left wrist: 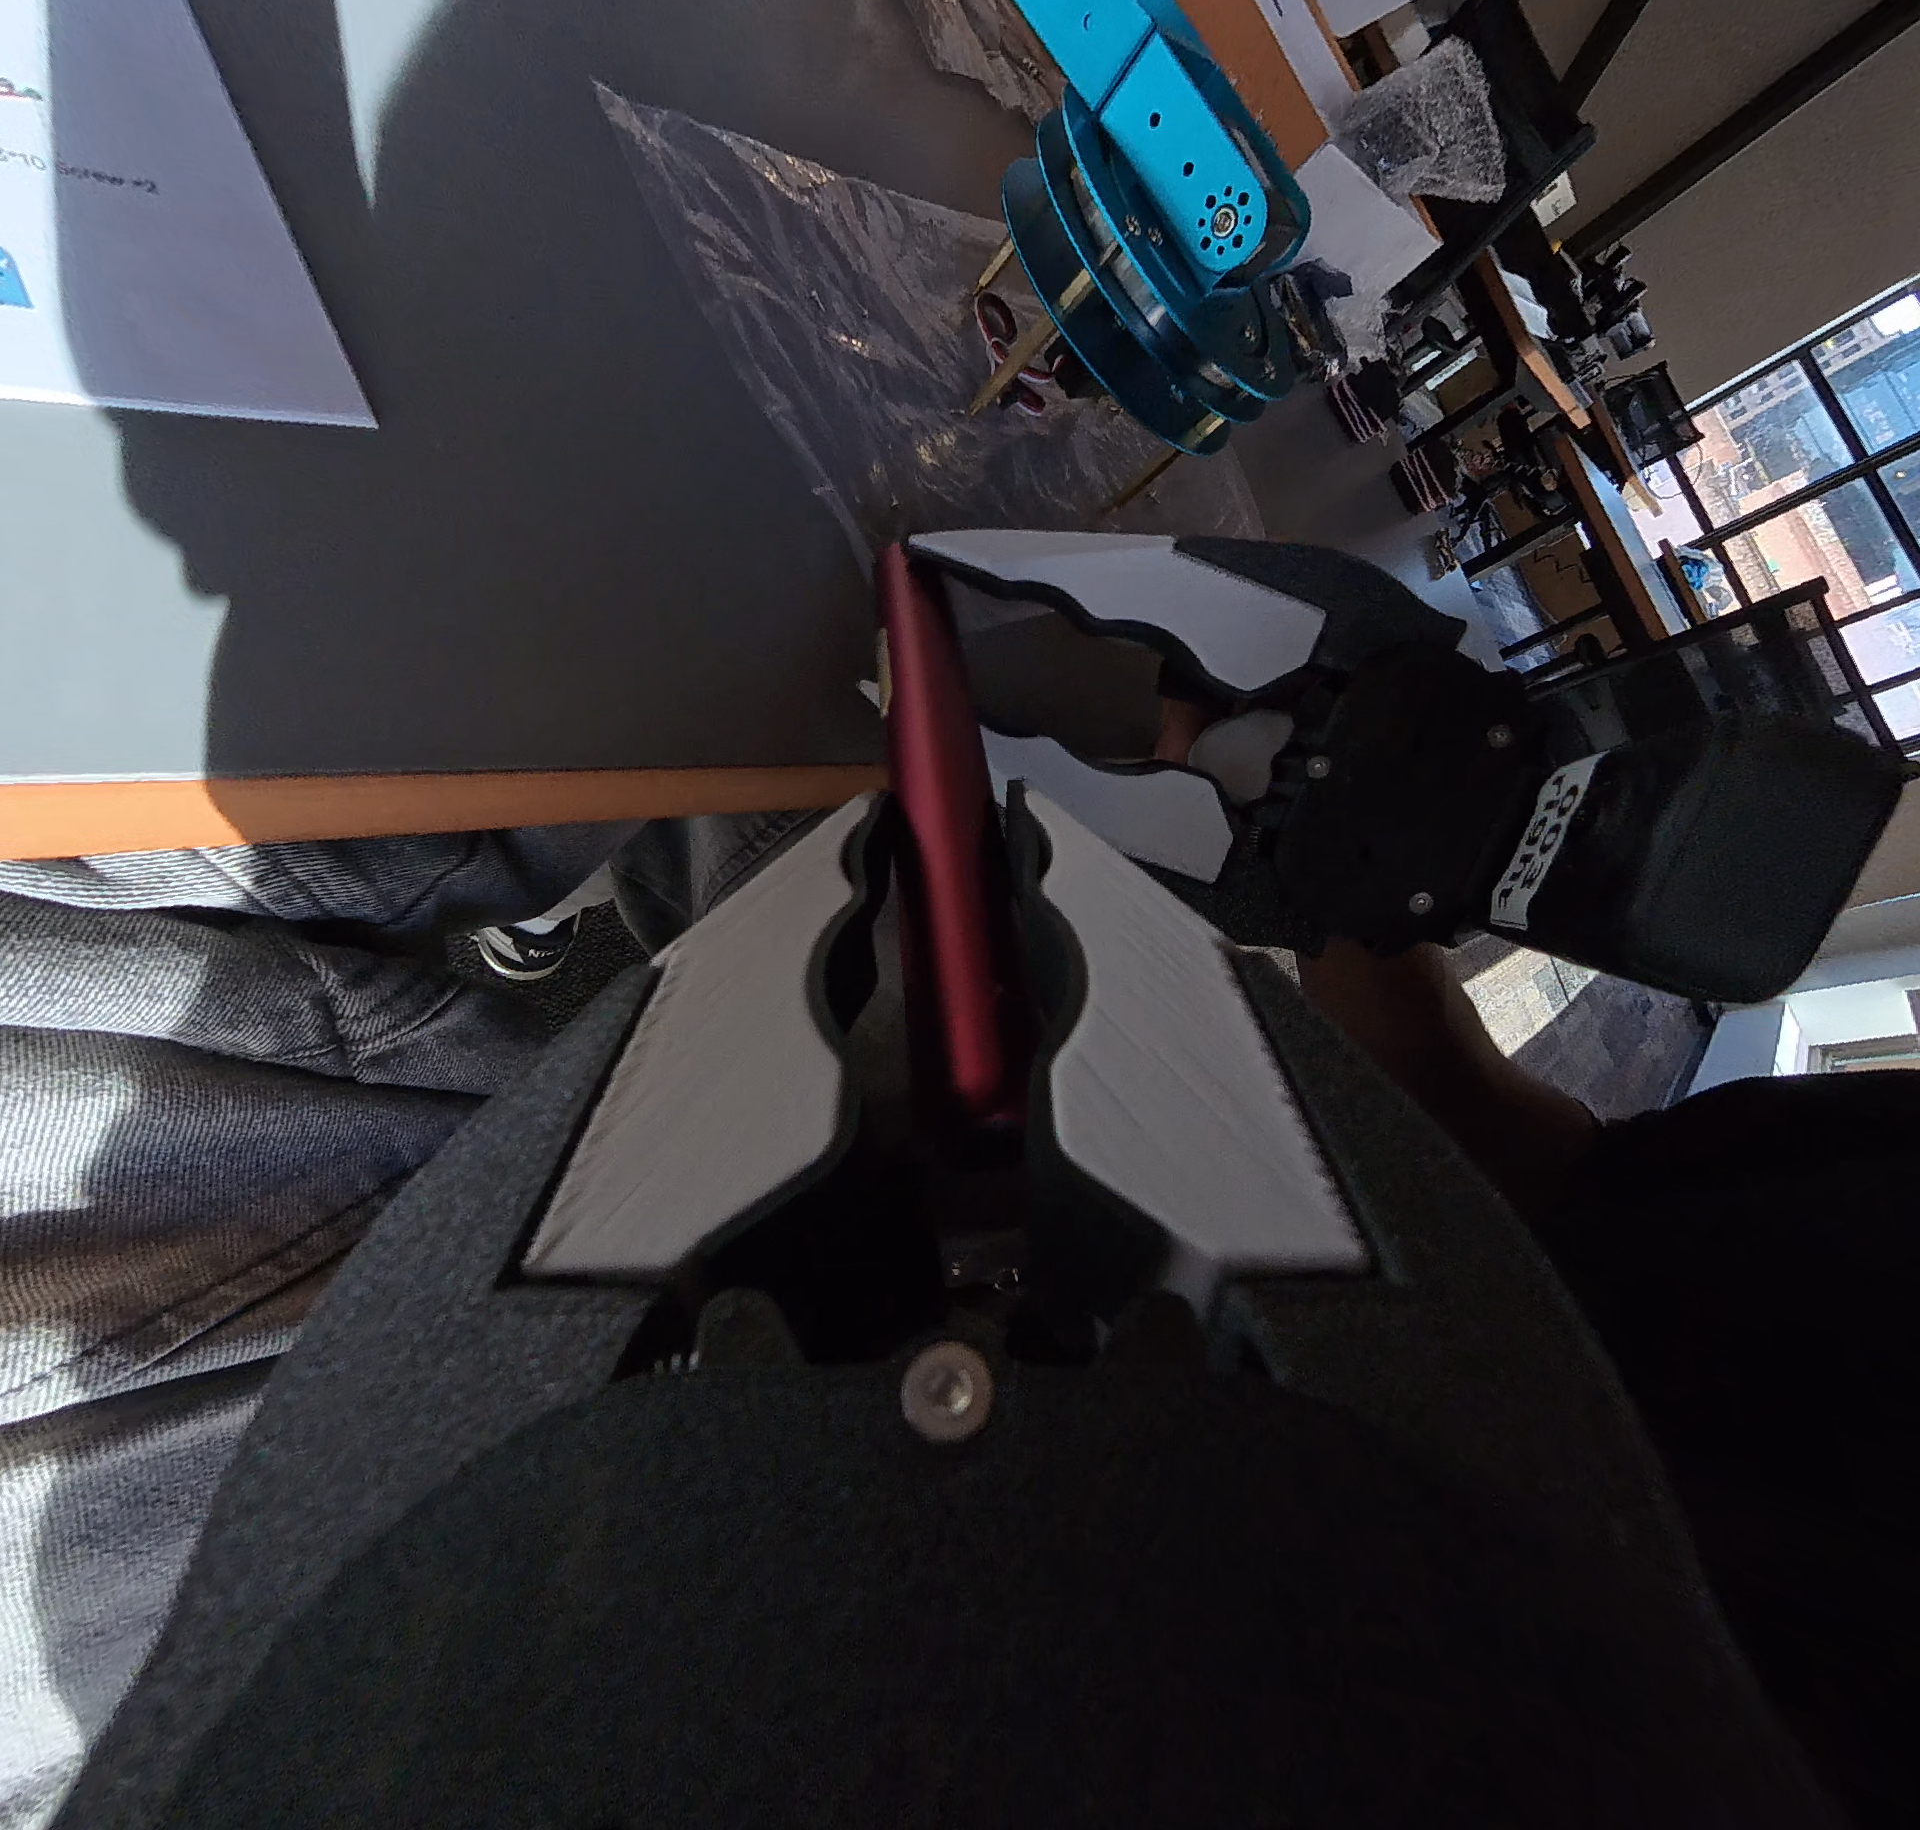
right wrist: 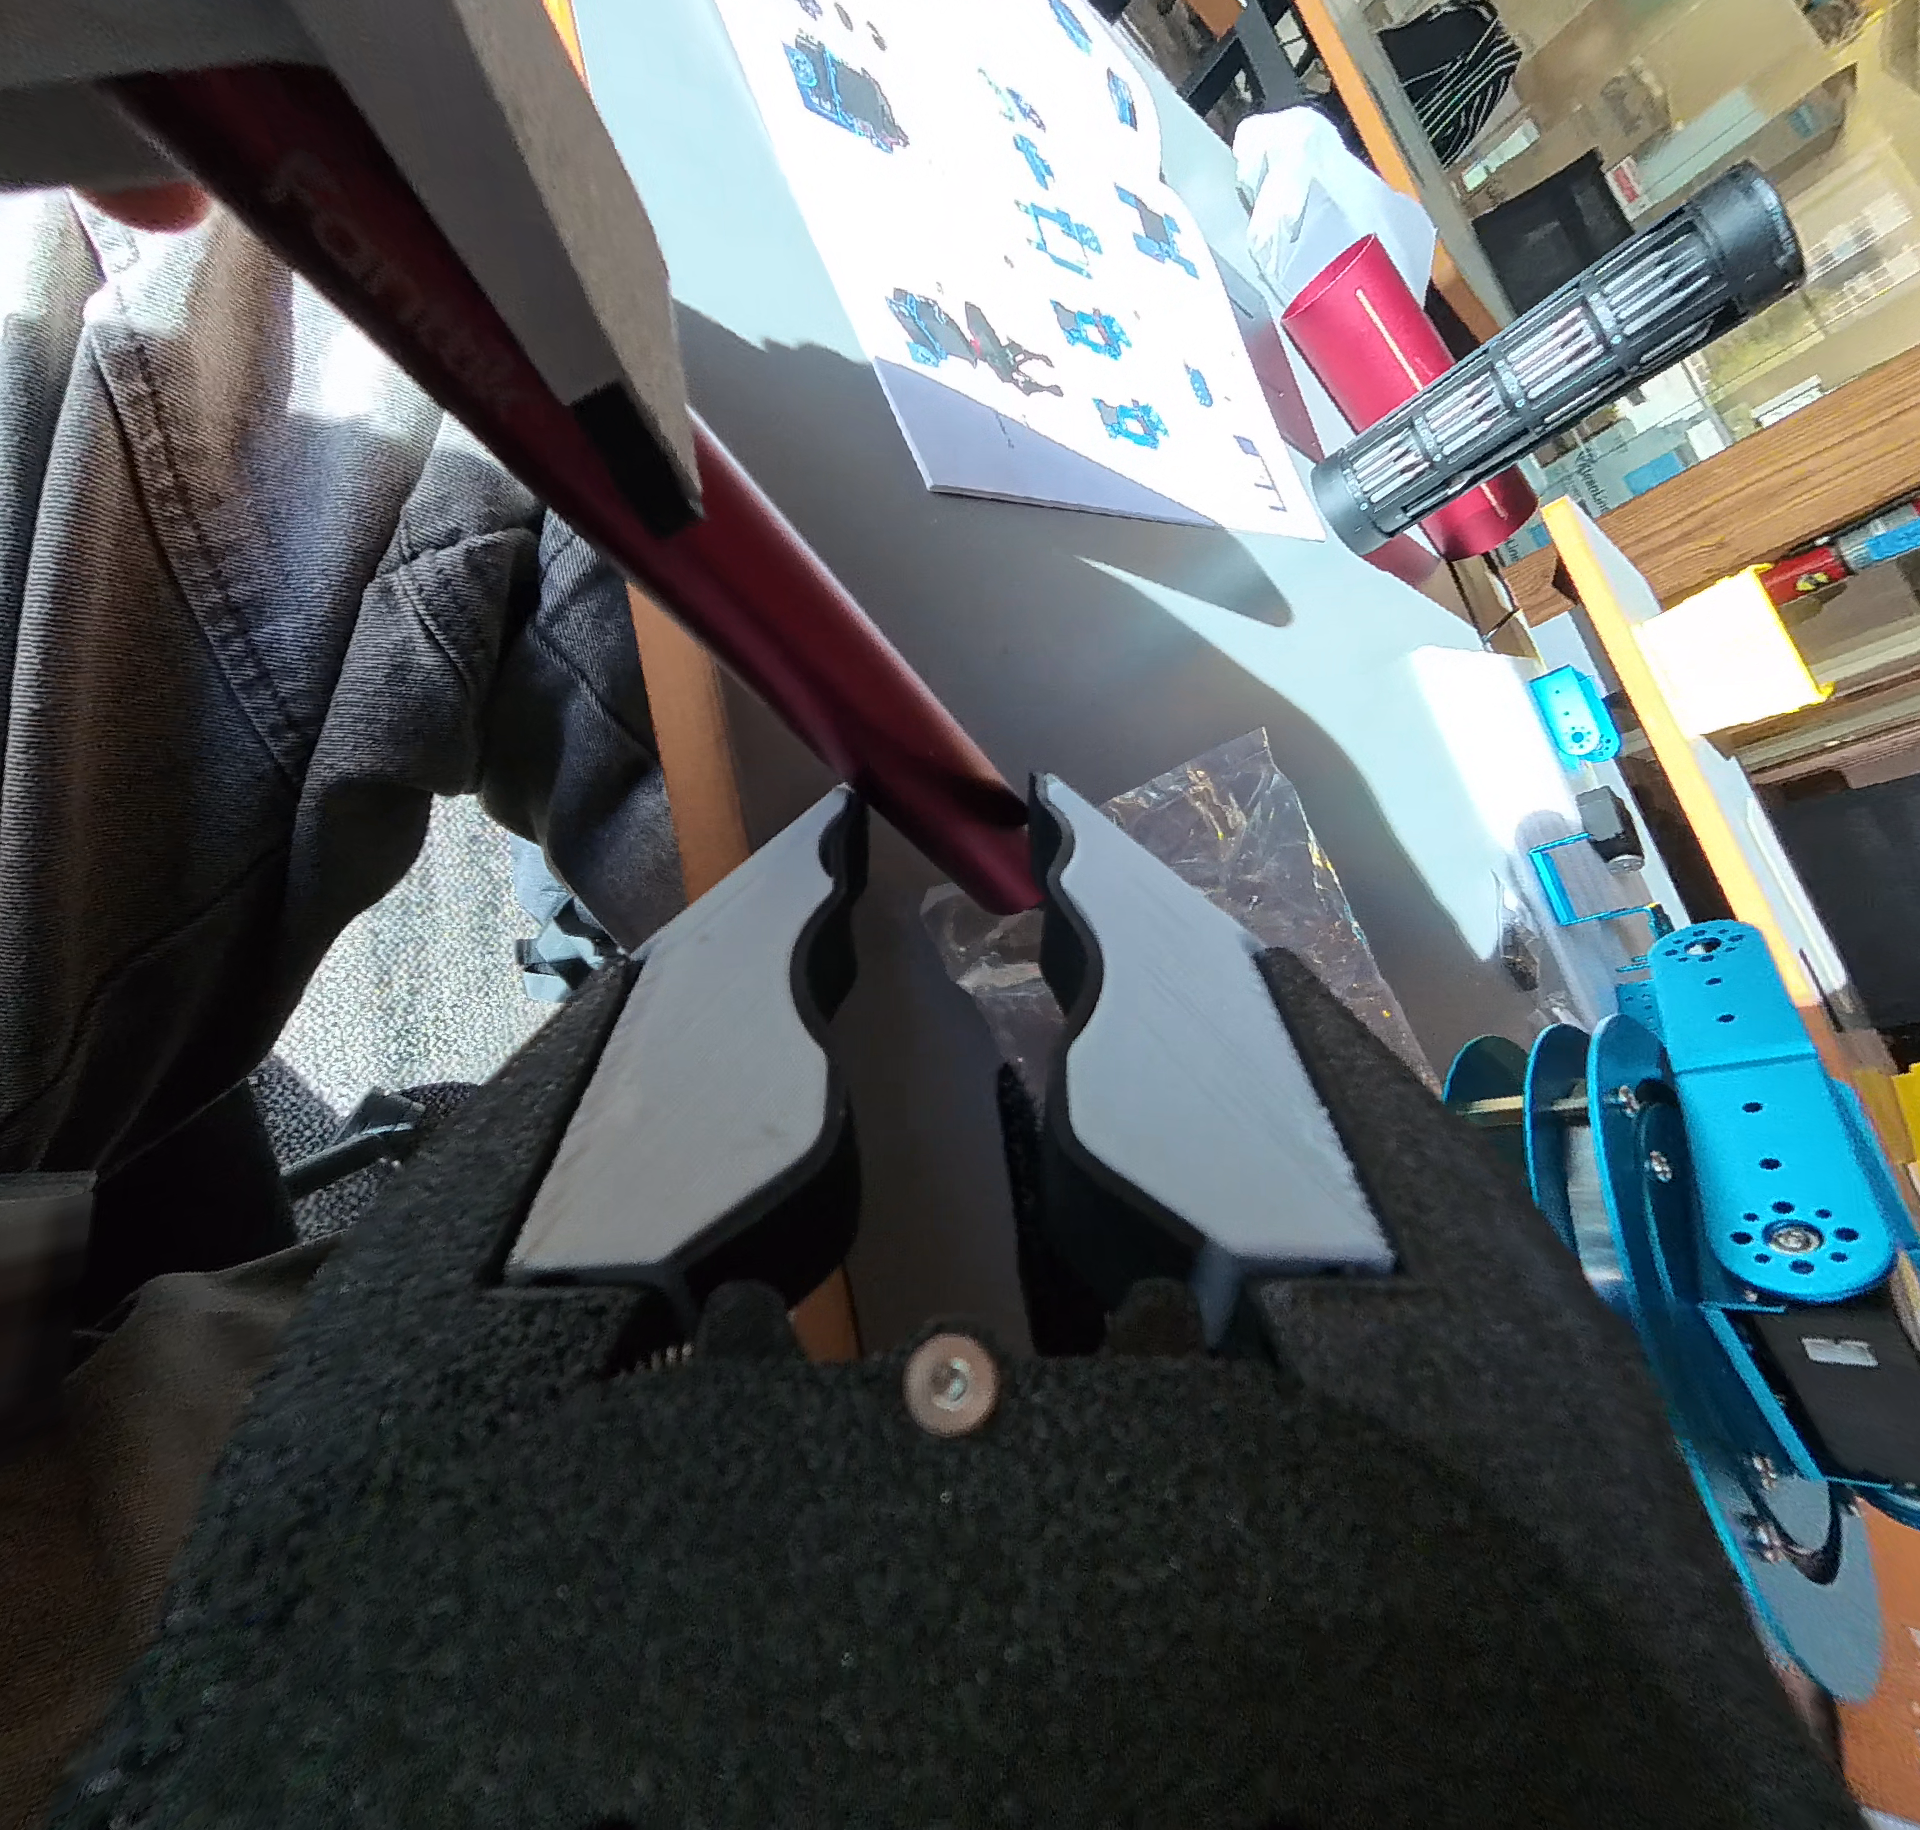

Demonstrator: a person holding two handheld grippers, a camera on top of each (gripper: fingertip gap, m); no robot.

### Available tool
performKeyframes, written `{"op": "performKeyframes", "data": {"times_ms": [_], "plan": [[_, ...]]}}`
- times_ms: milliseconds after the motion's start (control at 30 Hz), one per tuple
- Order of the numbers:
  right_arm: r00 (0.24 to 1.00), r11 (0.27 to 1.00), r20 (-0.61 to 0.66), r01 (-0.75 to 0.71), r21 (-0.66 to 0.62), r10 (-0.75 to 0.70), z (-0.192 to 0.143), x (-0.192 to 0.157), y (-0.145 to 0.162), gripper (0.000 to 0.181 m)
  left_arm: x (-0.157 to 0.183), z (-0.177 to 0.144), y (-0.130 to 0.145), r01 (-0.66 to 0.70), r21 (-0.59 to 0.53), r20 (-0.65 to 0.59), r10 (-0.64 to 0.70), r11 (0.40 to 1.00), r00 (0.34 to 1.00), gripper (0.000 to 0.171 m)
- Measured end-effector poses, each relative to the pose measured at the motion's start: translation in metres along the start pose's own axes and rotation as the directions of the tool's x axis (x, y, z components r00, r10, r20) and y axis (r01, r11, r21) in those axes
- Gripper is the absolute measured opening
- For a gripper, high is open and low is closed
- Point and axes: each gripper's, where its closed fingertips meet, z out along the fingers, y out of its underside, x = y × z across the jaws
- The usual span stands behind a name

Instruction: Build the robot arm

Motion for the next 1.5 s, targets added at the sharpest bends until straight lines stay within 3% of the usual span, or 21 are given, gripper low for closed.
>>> {"op": "performKeyframes", "data": {"times_ms": [300, 967, 1133, 1233, 1300, 1367, 1433, 1500], "plan": [[0.998, 0.999, 0.022, -0.050, -0.008, 0.051, 0.000, 0.002, 0.002, 0.030, 0.006, 0.003, -0.004, -0.021, -0.009, 0.023, 0.021, 1.000, 1.000, 0.021], [0.999, 1.000, -0.030, -0.021, 0.014, 0.022, -0.002, 0.006, 0.000, 0.032, 0.001, 0.001, -0.004, -0.007, 0.028, -0.015, 0.007, 1.000, 1.000, 0.019], [0.998, 0.997, 0.011, -0.065, 0.041, 0.065, -0.006, 0.005, -0.002, 0.037, -0.002, -0.002, -0.008, -0.004, 0.045, -0.064, 0.007, 0.999, 0.998, 0.019], [0.984, 0.979, 0.057, -0.176, 0.098, 0.171, -0.018, 0.014, -0.006, 0.047, -0.002, -0.004, -0.014, -0.014, 0.067, -0.098, 0.020, 0.998, 0.995, 0.018], [0.949, 0.937, 0.099, -0.312, 0.156, 0.299, -0.031, 0.028, -0.009, 0.050, -0.001, -0.007, -0.022, -0.010, 0.097, -0.156, 0.026, 0.995, 0.988, 0.018], [0.867, 0.846, 0.172, -0.496, 0.197, 0.468, -0.044, 0.044, -0.009, 0.047, -0.003, -0.012, -0.032, -0.015, 0.141, -0.193, 0.042, 0.990, 0.980, 0.018], [0.695, 0.674, 0.346, -0.711, 0.201, 0.630, -0.055, 0.049, -0.016, 0.046, -0.005, -0.016, -0.042, -0.008, 0.184, -0.230, 0.051, 0.983, 0.972, 0.018], [0.435, 0.412, 0.496, -0.897, 0.163, 0.751, -0.060, 0.056, -0.026, 0.050, -0.003, -0.019, -0.053, 0.002, 0.226, -0.284, 0.064, 0.974, 0.957, 0.018]]}}
